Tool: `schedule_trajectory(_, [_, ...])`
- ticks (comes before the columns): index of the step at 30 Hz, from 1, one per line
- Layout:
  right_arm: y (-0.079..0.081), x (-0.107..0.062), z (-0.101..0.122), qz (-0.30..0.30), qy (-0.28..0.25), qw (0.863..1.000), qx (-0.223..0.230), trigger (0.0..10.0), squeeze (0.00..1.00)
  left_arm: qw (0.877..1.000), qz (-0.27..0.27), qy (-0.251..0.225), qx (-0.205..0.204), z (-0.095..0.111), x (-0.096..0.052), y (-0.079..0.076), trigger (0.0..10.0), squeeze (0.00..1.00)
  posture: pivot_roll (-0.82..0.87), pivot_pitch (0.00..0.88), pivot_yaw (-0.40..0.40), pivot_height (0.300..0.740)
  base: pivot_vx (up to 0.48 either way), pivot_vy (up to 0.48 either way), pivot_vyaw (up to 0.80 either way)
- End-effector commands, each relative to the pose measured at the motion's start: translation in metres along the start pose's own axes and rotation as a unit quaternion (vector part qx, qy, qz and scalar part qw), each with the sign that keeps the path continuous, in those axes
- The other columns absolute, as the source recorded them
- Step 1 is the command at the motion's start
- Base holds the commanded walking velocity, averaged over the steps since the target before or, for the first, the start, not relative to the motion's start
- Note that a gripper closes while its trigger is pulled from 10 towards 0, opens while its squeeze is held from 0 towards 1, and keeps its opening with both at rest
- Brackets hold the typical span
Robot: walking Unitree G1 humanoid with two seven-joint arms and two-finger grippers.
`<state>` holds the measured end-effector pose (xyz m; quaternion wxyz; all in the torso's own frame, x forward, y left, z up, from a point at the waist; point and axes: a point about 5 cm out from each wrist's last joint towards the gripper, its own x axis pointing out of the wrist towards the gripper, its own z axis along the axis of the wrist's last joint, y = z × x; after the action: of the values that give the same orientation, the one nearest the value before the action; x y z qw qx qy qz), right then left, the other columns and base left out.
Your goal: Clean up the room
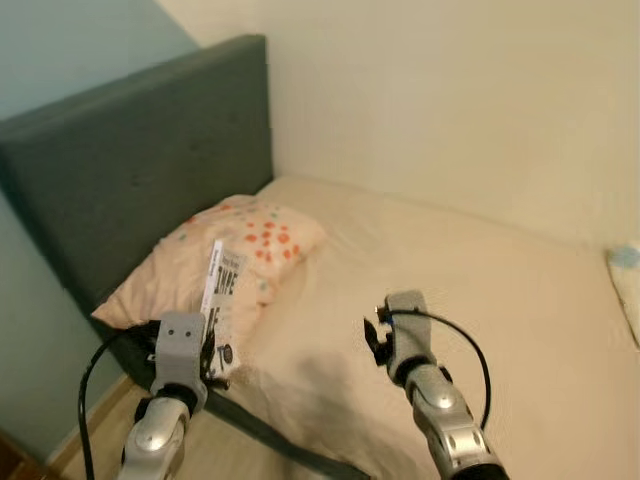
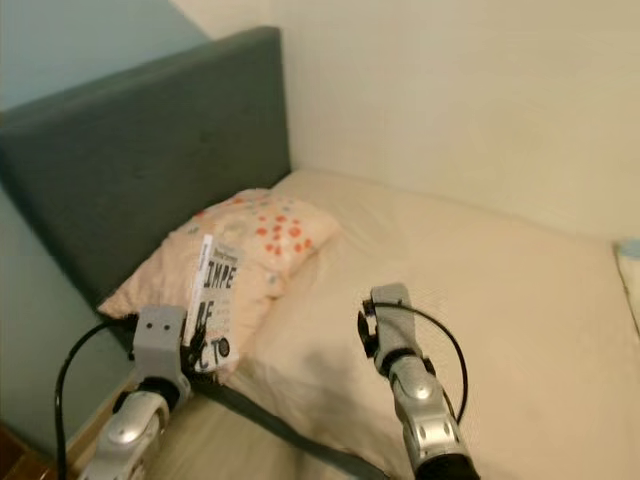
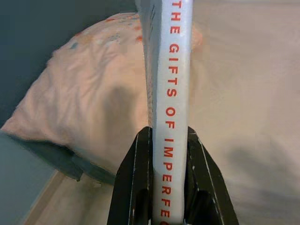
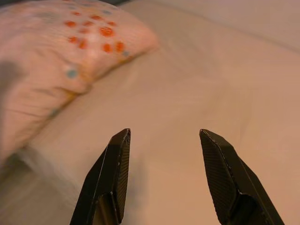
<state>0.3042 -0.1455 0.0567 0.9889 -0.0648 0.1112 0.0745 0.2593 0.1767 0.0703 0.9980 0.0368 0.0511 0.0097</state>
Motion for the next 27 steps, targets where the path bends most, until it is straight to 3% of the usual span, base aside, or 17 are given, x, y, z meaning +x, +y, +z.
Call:
schedule_trajectory(1, [0.0002,0.0000,-0.0024,-0.001,0.007,1.000,0.007,10.0,0.00,1.000,0.001,-0.014,-0.005,0.0052,0.0011,-0.0003,10.0,0.00,-0.06,0.053,-0.009,0.740,0.000,0.000,-0.80])
schedule_trajectory(20, [-0.0022,0.0023,0.0003,0.002,0.004,1.000,0.003,10.0,0.00,1.000,0.014,-0.012,-0.011,0.0048,0.0023,0.0017,10.0,0.00,-0.06,0.057,-0.014,0.740,0.000,0.000,-0.80])
schedule_trajectory(27, [-0.0020,0.0029,0.0016,0.004,0.000,1.000,-0.003,10.0,0.00,1.000,0.018,-0.014,-0.012,0.0054,0.0026,0.0020,10.0,0.00,-0.06,0.056,-0.014,0.740,0.000,0.000,-0.13])
